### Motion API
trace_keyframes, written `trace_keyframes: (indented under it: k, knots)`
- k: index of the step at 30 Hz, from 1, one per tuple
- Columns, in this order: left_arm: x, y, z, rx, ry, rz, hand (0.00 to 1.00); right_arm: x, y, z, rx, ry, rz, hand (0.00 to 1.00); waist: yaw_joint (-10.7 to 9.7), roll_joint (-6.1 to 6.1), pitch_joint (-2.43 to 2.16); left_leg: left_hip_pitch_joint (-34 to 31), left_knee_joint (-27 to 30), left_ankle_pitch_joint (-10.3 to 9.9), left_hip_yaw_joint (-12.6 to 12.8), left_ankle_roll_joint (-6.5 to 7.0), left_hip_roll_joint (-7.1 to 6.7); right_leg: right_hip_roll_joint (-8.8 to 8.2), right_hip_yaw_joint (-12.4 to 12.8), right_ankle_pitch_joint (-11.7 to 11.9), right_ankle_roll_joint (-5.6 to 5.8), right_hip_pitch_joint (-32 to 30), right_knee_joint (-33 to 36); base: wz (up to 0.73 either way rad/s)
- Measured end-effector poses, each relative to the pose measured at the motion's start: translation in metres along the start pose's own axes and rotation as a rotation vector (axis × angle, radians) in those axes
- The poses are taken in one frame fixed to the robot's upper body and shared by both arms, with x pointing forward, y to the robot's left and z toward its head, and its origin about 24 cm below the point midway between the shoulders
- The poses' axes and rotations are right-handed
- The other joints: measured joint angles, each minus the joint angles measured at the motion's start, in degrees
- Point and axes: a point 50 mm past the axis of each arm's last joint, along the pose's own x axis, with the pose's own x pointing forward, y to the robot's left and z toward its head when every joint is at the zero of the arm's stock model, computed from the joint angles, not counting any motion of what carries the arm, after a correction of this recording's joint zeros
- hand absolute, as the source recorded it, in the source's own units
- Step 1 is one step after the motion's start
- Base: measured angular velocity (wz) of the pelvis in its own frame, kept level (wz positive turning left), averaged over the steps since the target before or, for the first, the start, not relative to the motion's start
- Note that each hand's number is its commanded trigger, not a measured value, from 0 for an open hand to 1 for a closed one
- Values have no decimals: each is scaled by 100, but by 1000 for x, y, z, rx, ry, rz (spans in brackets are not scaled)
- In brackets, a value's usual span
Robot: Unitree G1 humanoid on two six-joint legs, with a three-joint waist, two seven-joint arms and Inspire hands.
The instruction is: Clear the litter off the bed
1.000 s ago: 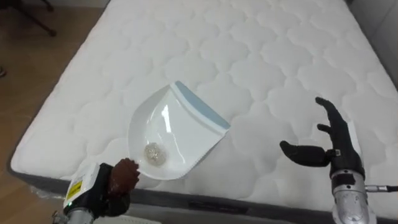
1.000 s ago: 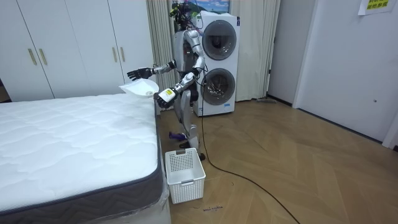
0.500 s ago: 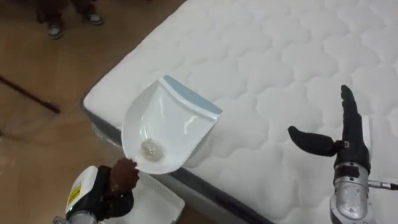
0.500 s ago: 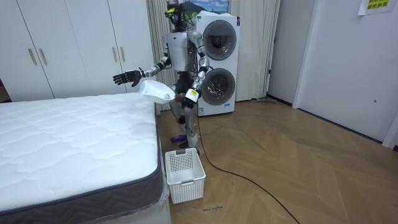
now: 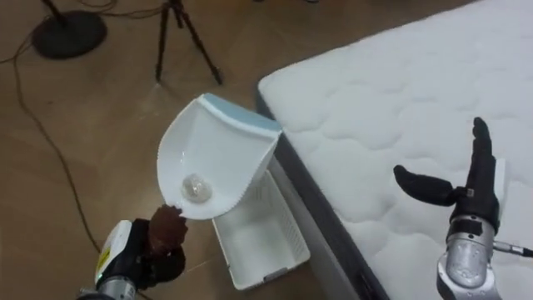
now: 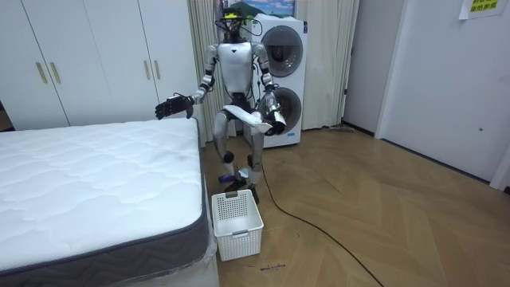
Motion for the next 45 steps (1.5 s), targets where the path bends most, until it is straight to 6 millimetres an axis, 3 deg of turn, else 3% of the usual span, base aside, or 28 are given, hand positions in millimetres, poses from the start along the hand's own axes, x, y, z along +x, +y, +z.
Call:
trace_keyframes:
  k: [1,3,4,5,6,7,8,9,10,11,12,14,17,20,23,27,30,36,45]
  knots:
    - [-2,0,-1,0,4,1,100,-2,-2,-3,-5,9,-10,0,35,6,-44,17,-43,17,-23,5,-86,-115,-110,4,15,76,174,59]
    - [-1,1,-2,2,3,4,100,-2,-2,-3,-4,10,-19,0,16,43,-56,49,-153,59,-126,33,-232,-292,-465,12,8,150,564,59]
    - [-1,3,-2,10,1,7,100,-3,-1,-3,-4,10,-17,0,-49,32,-57,73,-211,102,-266,50,-303,-380,-449,18,2,151,732,102]
    - [0,4,0,22,-8,10,100,-5,0,-4,-8,13,-15,0,-194,-8,-56,141,-291,180,-591,88,-428,-468,-108,85,-27,38,1091,121]
    - [3,6,3,29,-21,16,100,-6,0,-6,-9,20,-14,0,-325,-7,-36,161,-308,225,-900,100,-469,-353,565,76,-15,-199,1180,126]
    - [5,9,5,36,-29,27,100,-7,1,-6,-6,21,-3,0,-339,-15,-41,164,-370,275,-1073,97,-468,-98,1136,15,50,-457,887,95]
    - [5,10,6,36,-31,31,100,-6,1,-5,-5,18,2,0,-355,-13,-37,161,-391,313,-1178,70,-468,-11,1319,20,53,-574,699,85]
    - [6,11,6,40,-34,33,100,-7,2,-5,-3,17,7,0,-377,-31,-29,166,-386,347,-1331,41,-473,125,1667,113,108,-761,250,84]
    - [6,11,5,43,-32,32,100,-6,2,-5,-2,14,10,0,-381,-85,-24,175,-335,346,-1419,11,-499,184,1893,616,100,-867,-98,74]
    - [6,11,4,40,-27,31,100,-7,2,-5,-3,15,10,0,-379,-107,-14,182,-314,326,-1470,-21,-507,206,1965,787,-26,-871,-120,47]
    - [5,11,3,36,-24,31,100,-6,2,-5,-3,14,8,0,-325,-84,-40,178,-278,292,-1524,-81,-459,306,2015,774,-85,-795,-244,14]
    - [7,14,5,36,-29,46,100,-4,3,-1,7,-9,12,0,-151,-56,-27,107,-233,260,-1510,-154,-372,388,1983,718,-124,-851,-287,0]
    - [7,16,4,40,-26,62,100,-4,4,0,10,-14,28,0,-112,-43,-22,-20,-196,234,-1546,-233,-319,391,1854,640,-250,-917,-226,13]
    - [12,14,-2,47,3,74,100,-3,5,0,13,-13,33,0,-56,-36,-14,-21,-165,205,-1327,-274,-240,401,1874,520,-278,-970,-125,9]
    - [12,12,-17,72,72,65,100,1,8,-2,-8,-11,68,0,-38,-40,-2,-28,-152,167,-1302,-332,-221,397,1923,428,-321,-1047,-26,-7]
    - [20,11,-17,119,91,61,100,0,15,-13,-41,34,106,0,-56,-55,75,-200,-135,167,-1176,-367,-152,426,1901,376,-373,-1196,14,7]
    - [35,16,-7,171,87,66,100,6,21,-12,-44,35,135,0,-113,-66,90,-522,-36,177,-1169,-382,-120,420,1850,359,-404,-1485,111,13]
    - [58,37,13,373,21,84,100,9,30,-18,-78,65,180,0,-339,-87,115,-852,55,192,-877,-354,-39,384,1785,355,-411,-1752,170,9]
    - [79,52,40,619,-46,77,100,20,51,-3,-88,13,237,0,-679,57,233,-1541,366,184,-778,-292,-51,241,1917,350,-404,-2519,620,-2]
